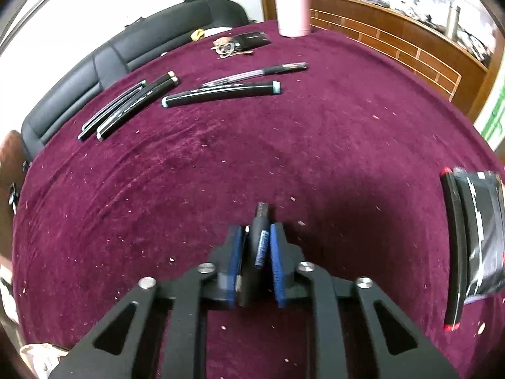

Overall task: Organize objects
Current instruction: 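Grasp the black pen with the left tool while the right tool grasps the red-capped marker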

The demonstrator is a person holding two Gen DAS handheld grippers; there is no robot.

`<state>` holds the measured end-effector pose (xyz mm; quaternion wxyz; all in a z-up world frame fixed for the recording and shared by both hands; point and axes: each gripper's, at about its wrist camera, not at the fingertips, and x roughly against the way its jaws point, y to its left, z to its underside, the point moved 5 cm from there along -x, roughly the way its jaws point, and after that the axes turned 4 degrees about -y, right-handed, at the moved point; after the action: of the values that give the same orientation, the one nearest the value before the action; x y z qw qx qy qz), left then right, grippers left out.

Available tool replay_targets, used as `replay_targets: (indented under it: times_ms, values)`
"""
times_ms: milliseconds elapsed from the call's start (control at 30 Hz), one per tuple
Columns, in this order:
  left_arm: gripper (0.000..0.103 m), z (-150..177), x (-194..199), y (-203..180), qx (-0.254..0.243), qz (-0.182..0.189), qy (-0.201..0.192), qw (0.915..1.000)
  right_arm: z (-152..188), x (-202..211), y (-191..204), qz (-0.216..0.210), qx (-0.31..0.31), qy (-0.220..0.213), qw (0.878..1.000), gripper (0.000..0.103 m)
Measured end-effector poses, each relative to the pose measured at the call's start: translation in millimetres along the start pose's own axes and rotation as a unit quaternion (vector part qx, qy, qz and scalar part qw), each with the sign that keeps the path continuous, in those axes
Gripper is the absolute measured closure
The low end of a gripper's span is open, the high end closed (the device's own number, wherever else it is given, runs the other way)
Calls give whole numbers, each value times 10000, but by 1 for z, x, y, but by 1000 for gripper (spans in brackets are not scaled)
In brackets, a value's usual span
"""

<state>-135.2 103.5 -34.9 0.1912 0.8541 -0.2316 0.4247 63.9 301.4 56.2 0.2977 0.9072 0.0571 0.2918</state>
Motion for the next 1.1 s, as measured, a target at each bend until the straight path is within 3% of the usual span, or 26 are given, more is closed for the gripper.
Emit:
replay_targets:
  times_ms: [167,300,433,533,600,667,767,833,933,1100]
  values:
    - [91,12,12,1,245,283,78,9993,-2,-9,12,18,224,133,9997,0]
    - [91,29,34,10,728,358,-28,9967,-5,-14,18,56,306,302,9991,0]
    - [91,48,77,9,984,629,-324,9926,-14,-22,25,-339,64,603,9976,1]
    - [91,66,111,5,1219,957,-576,9862,-16,-40,30,-679,-225,985,9926,5]
    - [91,75,125,4,1337,1082,-691,9827,-13,-57,31,-650,-266,1278,9893,14]
    - [91,85,137,2,1444,1260,-771,9784,-9,-79,29,-335,-182,1559,9870,32]
    - [91,99,149,2,1574,1380,-849,9742,-4,-105,21,296,-10,1912,9811,52]
    - [91,107,155,4,1674,1464,-893,9709,2,-120,14,967,214,2135,9719,54]
    - [91,117,162,10,1845,1567,-998,9651,6,-127,13,1679,605,2113,9610,54]
    - [91,130,169,16,2015,1730,-1099,9578,16,-141,4,2224,699,2117,9491,55]
